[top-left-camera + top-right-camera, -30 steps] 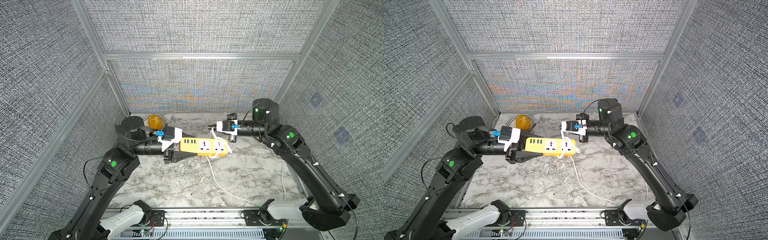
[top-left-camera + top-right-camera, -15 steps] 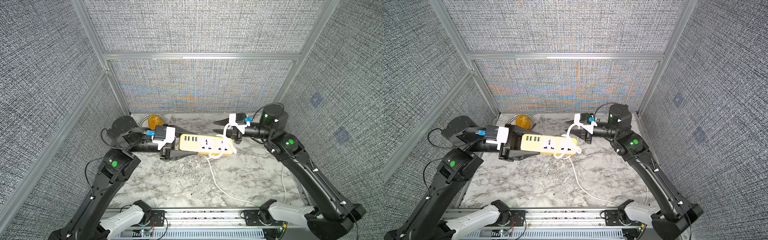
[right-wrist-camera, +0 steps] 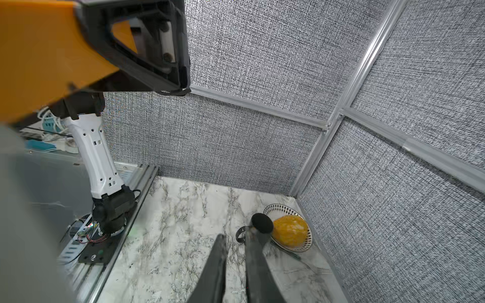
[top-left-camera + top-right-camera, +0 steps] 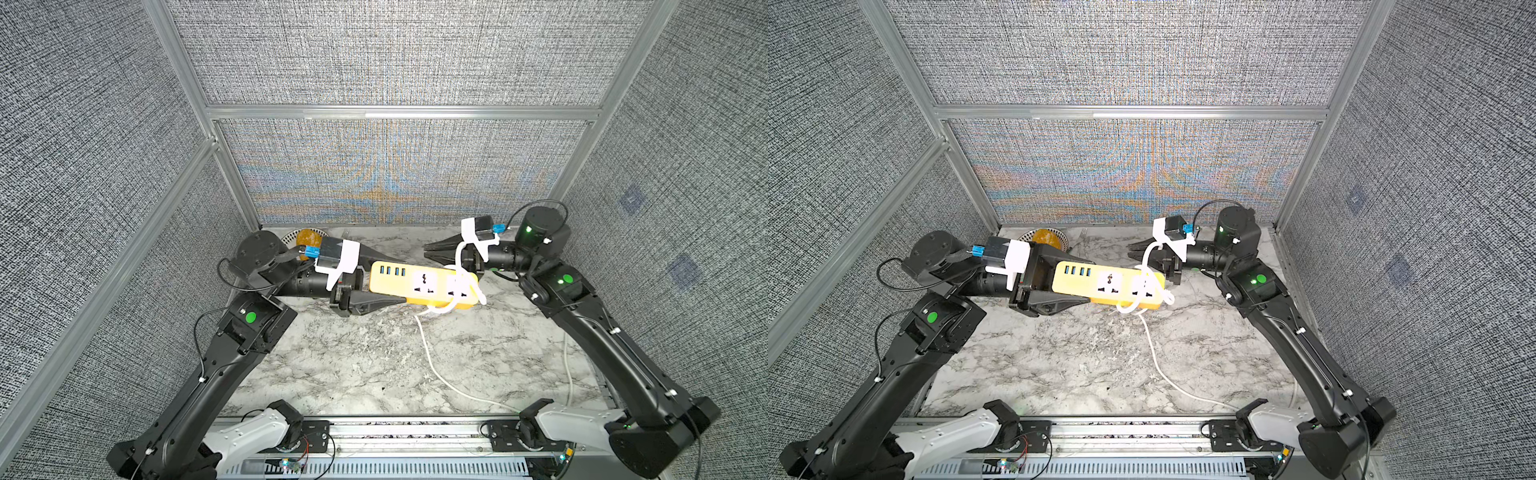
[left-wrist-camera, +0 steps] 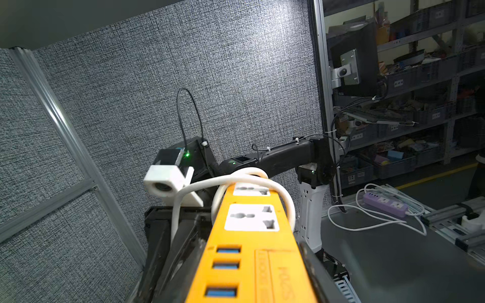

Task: Wrap the cord around the power strip
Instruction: Wrap the power cord around the power strip.

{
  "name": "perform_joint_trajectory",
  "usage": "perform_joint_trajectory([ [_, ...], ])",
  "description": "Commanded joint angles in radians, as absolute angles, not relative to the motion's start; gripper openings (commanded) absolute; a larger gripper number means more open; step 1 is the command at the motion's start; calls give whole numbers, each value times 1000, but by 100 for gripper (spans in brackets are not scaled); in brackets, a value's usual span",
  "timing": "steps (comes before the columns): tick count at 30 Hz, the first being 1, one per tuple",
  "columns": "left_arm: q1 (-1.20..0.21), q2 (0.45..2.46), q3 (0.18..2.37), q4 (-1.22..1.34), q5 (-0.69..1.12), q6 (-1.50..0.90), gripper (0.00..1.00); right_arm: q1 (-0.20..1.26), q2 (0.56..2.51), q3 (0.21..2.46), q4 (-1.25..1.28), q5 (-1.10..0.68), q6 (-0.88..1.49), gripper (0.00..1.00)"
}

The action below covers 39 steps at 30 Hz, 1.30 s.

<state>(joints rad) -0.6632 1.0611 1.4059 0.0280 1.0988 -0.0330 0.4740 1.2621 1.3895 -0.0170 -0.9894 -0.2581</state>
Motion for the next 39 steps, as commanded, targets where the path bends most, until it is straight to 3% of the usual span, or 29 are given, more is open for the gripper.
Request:
perform_joint_trajectory([
  [1,-692,1070,1428,160,1125,-87,0,480,1293,1362,188,-1056,-91,20],
  [5,-709,1067,1422,245,1052,-75,0,501,1315,1292,347,-1062,42,33],
  [9,-715,1058,1397,322,939,-46,0,505,1311,1223,431,-1060,132,36],
  [10,-715,1058,1388,339,906,-46,0,505,1309,1207,455,-1061,155,34],
  [13,-716,1056,1359,394,825,-43,0,505,1317,1176,498,-1074,217,4],
  [14,-718,1059,1351,415,806,-48,0,506,1327,1168,517,-1083,240,0],
  [24,-727,1093,1312,550,548,-21,0,617,1390,1104,597,-981,318,0],
  [27,-727,1093,1291,570,451,27,0,625,1381,1077,607,-925,324,14],
  [31,-727,1094,1276,570,390,70,0,637,1362,1028,657,-877,358,16],
  [39,-727,1065,1257,518,403,96,0,637,1322,973,680,-862,378,30],
])
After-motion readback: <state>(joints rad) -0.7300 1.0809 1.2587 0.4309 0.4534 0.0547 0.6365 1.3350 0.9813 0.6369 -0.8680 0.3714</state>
